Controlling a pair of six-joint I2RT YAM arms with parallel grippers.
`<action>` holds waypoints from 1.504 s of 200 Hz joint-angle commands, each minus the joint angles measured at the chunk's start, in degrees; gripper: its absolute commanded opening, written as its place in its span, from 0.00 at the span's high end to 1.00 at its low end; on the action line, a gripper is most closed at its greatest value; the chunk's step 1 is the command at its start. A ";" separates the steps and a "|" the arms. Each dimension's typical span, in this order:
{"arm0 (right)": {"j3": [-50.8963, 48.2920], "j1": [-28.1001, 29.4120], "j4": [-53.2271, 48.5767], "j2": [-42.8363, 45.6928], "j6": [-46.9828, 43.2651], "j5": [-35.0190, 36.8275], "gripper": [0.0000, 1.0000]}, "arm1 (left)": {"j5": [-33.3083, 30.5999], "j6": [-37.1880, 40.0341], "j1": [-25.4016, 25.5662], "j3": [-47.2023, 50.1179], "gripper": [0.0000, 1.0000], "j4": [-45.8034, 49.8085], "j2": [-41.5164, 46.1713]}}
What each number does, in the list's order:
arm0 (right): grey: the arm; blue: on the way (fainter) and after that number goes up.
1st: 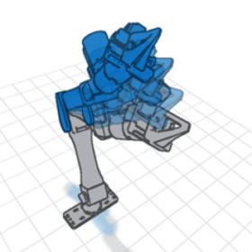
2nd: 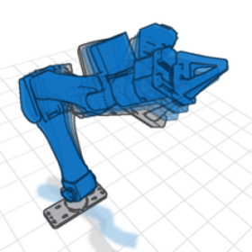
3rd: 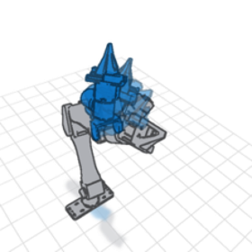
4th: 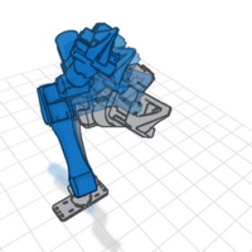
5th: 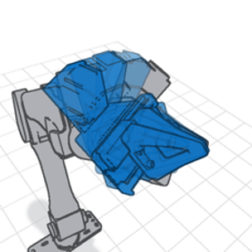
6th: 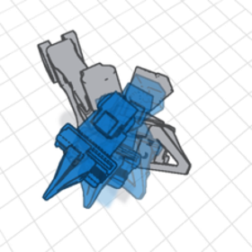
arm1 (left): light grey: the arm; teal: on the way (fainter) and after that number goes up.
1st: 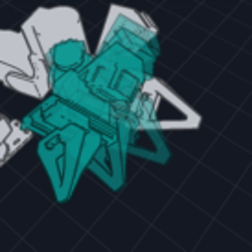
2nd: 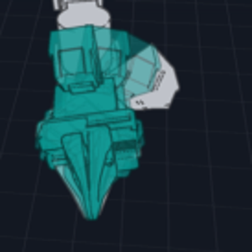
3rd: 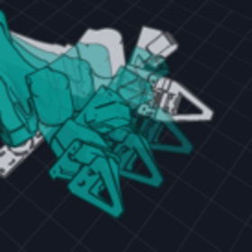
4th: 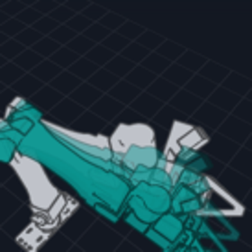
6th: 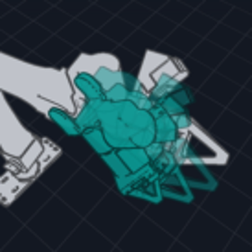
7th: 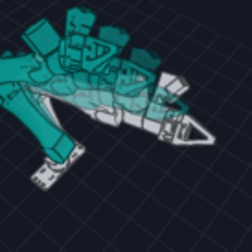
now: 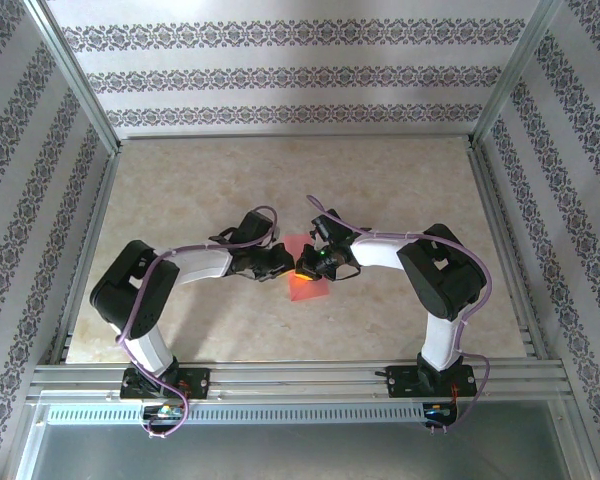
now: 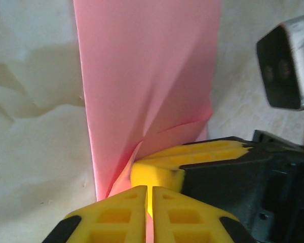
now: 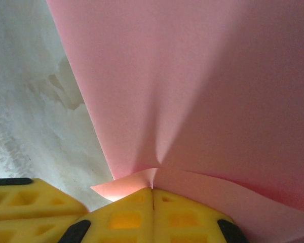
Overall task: Fold a paper plane with a square sheet of paper (pick it up from the middle)
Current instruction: Fold the triangle a second time at the center of the table.
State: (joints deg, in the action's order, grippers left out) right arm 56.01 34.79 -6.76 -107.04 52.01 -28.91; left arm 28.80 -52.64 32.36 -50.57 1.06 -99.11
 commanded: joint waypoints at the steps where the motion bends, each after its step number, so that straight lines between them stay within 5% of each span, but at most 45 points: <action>1: -0.73 0.54 -5.89 -2.37 -1.03 4.65 0.95 | -2.12 1.89 1.13 -2.51 0.91 3.11 -1.63; 63: -0.90 0.44 -5.02 -1.50 -1.12 4.12 0.96 | -5.12 2.25 1.13 -3.34 1.00 5.74 -3.33; 197: -0.85 -0.78 0.62 5.96 -0.94 -0.10 0.93 | -5.11 3.00 1.13 -4.45 1.00 7.02 -5.37; 301: -4.33 -2.80 -2.25 6.37 -3.11 5.58 0.92 | -2.61 3.62 1.13 -4.54 0.99 5.28 -4.60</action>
State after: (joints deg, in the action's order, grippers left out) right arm 52.36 32.23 -7.53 -99.31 50.33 -25.69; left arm 25.19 -50.43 32.64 -54.04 5.74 -103.39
